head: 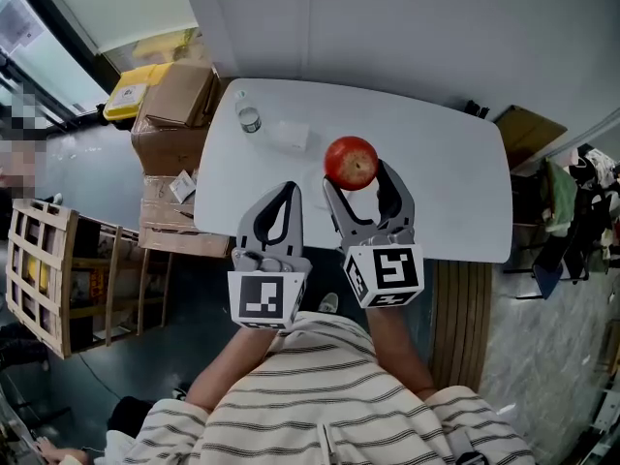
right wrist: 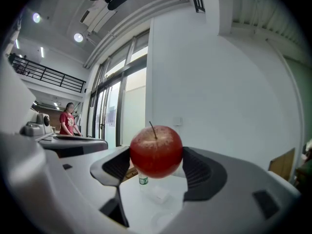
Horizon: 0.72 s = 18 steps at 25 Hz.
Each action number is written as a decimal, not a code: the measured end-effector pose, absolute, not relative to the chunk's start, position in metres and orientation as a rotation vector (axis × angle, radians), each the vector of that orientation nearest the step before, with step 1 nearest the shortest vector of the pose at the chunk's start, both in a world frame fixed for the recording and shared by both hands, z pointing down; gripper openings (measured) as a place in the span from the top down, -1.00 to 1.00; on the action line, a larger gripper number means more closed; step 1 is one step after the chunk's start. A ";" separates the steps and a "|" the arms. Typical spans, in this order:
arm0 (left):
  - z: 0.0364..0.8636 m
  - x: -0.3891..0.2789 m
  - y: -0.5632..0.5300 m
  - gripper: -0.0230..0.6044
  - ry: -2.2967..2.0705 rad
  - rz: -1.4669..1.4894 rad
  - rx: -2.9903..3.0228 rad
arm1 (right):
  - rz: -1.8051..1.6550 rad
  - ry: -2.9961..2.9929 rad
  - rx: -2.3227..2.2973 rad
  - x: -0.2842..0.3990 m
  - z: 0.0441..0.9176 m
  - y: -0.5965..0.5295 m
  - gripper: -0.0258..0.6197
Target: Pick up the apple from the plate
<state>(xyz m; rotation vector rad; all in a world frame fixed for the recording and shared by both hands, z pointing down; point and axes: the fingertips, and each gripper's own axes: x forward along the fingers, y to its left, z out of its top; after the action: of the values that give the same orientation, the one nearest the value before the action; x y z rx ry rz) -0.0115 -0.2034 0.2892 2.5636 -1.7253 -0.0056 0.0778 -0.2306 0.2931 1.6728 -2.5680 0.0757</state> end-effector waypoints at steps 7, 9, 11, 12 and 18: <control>0.288 -0.011 -0.203 0.91 -1.724 -0.019 2.562 | 0.060 -2.569 1.679 0.081 0.290 -0.226 -0.18; 0.287 -0.011 -0.203 0.91 -1.723 -0.031 2.565 | 0.056 -2.570 1.679 0.081 0.289 -0.225 -0.18; 0.286 -0.010 -0.203 0.91 -1.724 -0.037 2.573 | 0.052 -2.570 1.679 0.082 0.288 -0.223 -0.18; 0.286 -0.009 -0.202 0.91 -1.722 -0.034 2.577 | 0.051 -2.570 1.680 0.082 0.288 -0.223 -0.18; 0.286 -0.005 -0.202 0.91 -1.721 -0.035 2.582 | 0.051 -2.573 1.683 0.085 0.288 -0.222 -0.18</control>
<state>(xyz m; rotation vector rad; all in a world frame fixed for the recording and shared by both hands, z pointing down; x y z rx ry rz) -0.0053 -0.2019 0.2862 2.5823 -1.7210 -0.0353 0.0851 -0.2218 0.2881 1.6828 -2.5733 0.0507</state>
